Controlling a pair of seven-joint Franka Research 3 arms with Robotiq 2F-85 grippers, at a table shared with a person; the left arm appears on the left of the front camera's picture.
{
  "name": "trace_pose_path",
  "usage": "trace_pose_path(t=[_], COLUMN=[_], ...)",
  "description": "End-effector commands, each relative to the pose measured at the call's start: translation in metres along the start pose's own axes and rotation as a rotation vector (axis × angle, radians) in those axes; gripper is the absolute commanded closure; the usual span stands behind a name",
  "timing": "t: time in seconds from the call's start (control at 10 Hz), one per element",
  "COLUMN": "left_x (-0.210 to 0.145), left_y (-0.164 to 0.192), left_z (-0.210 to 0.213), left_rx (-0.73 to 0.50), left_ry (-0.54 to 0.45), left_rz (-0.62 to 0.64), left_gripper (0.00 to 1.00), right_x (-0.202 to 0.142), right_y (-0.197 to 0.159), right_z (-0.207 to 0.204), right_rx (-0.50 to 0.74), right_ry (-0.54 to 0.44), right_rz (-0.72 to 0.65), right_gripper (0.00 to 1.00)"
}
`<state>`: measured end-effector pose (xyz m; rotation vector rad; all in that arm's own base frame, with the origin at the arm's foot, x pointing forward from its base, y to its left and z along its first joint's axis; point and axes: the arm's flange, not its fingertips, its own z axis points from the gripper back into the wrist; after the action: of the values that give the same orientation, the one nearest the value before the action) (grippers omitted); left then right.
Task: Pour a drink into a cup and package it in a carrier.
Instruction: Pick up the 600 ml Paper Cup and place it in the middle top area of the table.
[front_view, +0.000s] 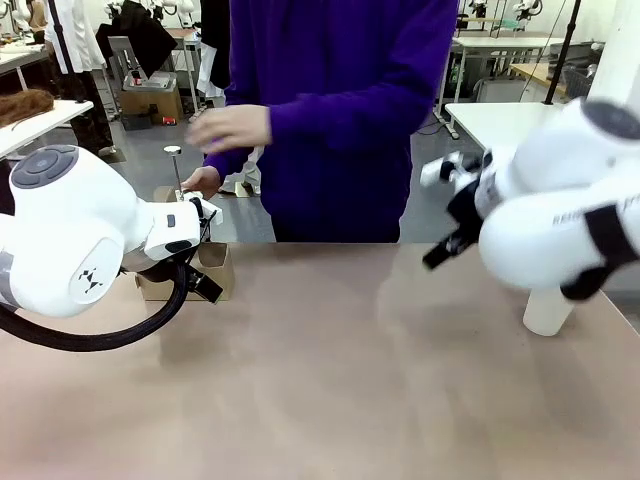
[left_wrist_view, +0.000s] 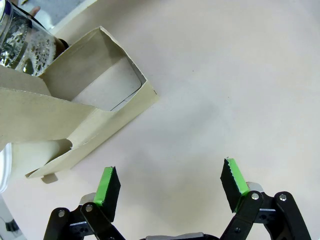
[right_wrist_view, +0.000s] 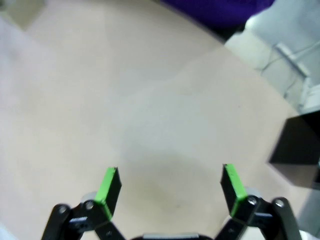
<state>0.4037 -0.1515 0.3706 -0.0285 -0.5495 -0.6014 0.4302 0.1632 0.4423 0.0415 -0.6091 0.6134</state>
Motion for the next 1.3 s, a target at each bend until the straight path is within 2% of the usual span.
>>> trace_pose_path(t=[0.0, 0.1, 0.3, 0.5, 0.6, 0.8, 1.0, 1.2], left_x=[0.0, 0.0, 0.0, 0.0, 0.0, 0.0, 0.0, 0.0], left_y=[0.0, 0.0, 0.0, 0.0, 0.0, 0.0, 0.0, 0.0], left_z=[0.0, 0.0, 0.0, 0.0, 0.0, 0.0, 0.0, 0.0], left_rx=[0.0, 0.0, 0.0, 0.0, 0.0, 0.0, 0.0, 0.0], left_ry=[0.0, 0.0, 0.0, 0.0, 0.0, 0.0, 0.0, 0.0], left_rz=[0.0, 0.0, 0.0, 0.0, 0.0, 0.0, 0.0, 0.0], left_gripper=[0.0, 0.0, 0.0, 0.0, 0.0, 0.0, 0.0, 0.0], right_x=[0.035, 0.036, 0.009, -0.045, -0.084, -0.15, -0.212, -0.25], right_y=[-0.049, -0.086, -0.154, -0.214, -0.243, -0.284, -0.315, -0.328], right_z=[0.04, 0.058, 0.089, 0.116, 0.121, 0.113, 0.086, 0.058], right_rx=[0.081, 0.164, 0.318, 0.419, 0.46, 0.541, 0.622, 0.644], right_ry=[-0.007, -0.021, -0.109, -0.269, -0.339, -0.472, -0.572, -0.657], right_rz=[0.001, 0.016, 0.033, 0.039, 0.046, 0.022, -0.008, 0.029], right_gripper=[0.0, 0.0, 0.0, 0.0, 0.0, 0.0, 0.0, 0.0])
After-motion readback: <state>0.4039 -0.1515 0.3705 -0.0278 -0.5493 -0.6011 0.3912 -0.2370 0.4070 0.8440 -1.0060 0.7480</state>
